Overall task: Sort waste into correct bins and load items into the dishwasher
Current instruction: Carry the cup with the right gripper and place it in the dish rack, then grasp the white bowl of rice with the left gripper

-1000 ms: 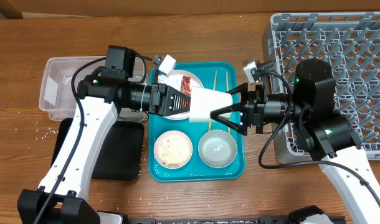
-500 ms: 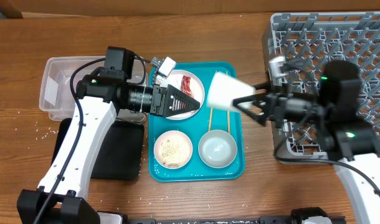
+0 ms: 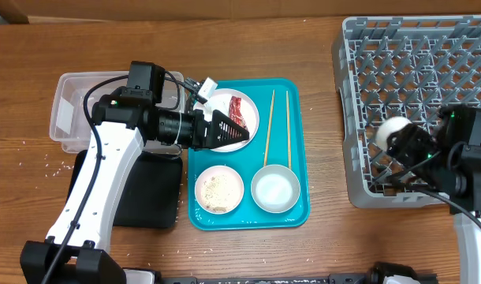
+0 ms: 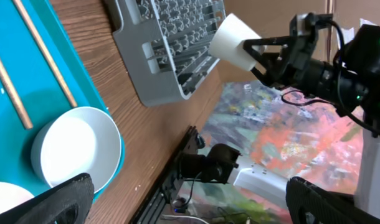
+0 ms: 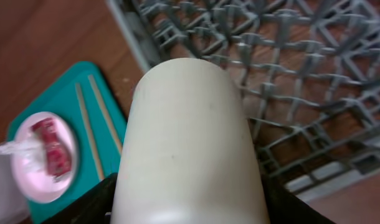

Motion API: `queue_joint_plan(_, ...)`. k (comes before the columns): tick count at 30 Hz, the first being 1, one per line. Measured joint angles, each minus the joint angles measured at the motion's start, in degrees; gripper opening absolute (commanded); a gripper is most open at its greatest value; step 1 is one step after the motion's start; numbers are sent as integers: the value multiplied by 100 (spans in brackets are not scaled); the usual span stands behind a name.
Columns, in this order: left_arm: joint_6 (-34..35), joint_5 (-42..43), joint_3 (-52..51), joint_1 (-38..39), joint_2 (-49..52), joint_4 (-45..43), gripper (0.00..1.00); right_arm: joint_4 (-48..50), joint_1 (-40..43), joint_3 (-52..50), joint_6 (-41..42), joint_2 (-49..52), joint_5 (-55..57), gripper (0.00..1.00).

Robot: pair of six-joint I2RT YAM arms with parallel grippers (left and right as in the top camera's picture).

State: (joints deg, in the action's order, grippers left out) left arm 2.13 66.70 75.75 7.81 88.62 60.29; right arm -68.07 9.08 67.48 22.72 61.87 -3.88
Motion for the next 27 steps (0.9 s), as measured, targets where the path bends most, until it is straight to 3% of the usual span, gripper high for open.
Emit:
queue_joint_plan(10, 0, -234, 0, 2, 0, 234, 100, -791, 0, 24, 31, 1517, 431, 56)
queue_joint_plan(13, 0, -289, 0, 0, 0, 254, 100, -868, 0, 24, 4, 1801, 437, 90)
queue_joint_plan(15, 0, -319, 0, 0, 0, 254, 100, -846, 0, 24, -9, 1869, 437, 99)
queue_joint_plan(22, 2, -529, 0, 2, 0, 358, 99, -621, 0, 332, -208, 1853, -164, 100)
queue_joint_plan(27, 297, -1733, 0, 238, 0, 452, 99, 35, 4, 662, -520, 1325, -1561, 100)
